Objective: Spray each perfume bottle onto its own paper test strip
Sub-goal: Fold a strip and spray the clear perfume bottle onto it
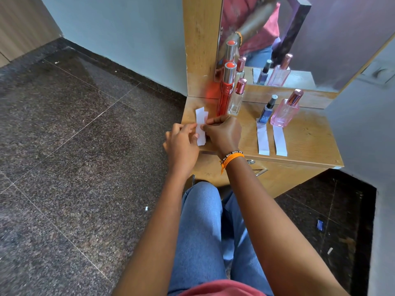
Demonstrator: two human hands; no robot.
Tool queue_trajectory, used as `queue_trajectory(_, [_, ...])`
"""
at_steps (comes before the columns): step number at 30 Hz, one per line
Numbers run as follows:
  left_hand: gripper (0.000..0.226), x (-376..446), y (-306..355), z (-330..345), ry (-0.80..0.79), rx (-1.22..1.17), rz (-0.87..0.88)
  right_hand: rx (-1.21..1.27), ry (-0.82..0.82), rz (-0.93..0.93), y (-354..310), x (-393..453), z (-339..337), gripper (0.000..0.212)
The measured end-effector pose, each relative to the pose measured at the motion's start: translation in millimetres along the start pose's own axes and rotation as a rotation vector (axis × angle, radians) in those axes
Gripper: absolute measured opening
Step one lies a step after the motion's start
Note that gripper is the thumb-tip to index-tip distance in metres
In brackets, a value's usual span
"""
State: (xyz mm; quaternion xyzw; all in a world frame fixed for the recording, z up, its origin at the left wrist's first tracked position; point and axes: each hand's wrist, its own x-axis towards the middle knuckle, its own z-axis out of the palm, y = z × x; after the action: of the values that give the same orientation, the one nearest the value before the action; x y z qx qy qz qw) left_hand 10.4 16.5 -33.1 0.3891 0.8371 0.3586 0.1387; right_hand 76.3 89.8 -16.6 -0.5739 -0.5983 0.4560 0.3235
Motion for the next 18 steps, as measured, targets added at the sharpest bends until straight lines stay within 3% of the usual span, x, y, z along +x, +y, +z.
queue_trajectory(10, [0.031,1.1,-1.2,1.8,0.012,-0.016,-0.006,0.041,-0.04,0.032,2.9,4.3,-1.0,0.025])
queue_trajectory(18, [0.032,0.6,-0.4,1.7,0.014,-0.009,-0.013,-0.005,-0.035,0.01,4.6,7.0,-0.5,0.02])
